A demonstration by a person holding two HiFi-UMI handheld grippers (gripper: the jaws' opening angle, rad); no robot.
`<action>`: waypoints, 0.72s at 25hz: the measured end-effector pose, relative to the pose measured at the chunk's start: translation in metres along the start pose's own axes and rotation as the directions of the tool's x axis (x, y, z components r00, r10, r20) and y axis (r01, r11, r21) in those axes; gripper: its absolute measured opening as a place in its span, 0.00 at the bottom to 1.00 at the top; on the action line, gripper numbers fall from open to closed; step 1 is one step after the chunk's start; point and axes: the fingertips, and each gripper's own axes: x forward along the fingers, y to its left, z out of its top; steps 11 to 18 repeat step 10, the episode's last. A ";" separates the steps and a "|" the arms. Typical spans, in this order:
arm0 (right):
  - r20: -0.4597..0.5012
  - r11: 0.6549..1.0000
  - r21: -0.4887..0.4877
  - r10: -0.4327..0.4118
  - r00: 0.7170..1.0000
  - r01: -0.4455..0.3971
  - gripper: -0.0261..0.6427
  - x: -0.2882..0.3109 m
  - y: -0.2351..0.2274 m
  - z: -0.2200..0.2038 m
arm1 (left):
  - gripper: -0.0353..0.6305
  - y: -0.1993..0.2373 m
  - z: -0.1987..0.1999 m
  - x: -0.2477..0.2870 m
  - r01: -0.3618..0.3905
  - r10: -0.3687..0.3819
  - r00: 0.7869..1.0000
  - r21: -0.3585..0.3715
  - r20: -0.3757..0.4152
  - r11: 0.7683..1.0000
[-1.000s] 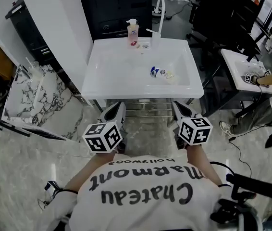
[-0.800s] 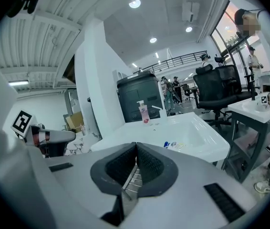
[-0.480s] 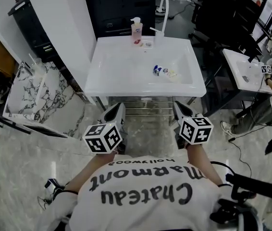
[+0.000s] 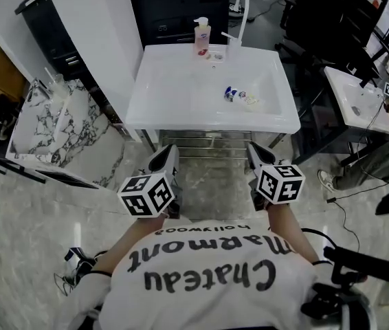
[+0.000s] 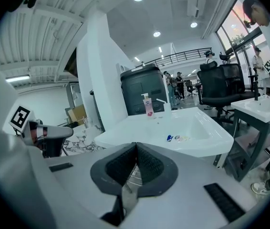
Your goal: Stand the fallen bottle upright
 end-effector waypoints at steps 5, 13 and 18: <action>-0.012 1.000 -0.005 0.009 1.000 -0.009 0.06 0.001 0.006 -0.003 | 0.07 0.003 -0.002 -0.006 -0.010 0.010 1.000 -0.010 0.003 1.000; -0.017 1.000 -0.011 0.013 1.000 -0.013 0.06 0.001 0.011 -0.005 | 0.07 0.008 -0.002 -0.012 -0.019 0.019 1.000 -0.016 0.007 1.000; -0.017 1.000 -0.011 0.013 1.000 -0.013 0.06 0.001 0.011 -0.005 | 0.07 0.008 -0.002 -0.012 -0.019 0.019 1.000 -0.016 0.007 1.000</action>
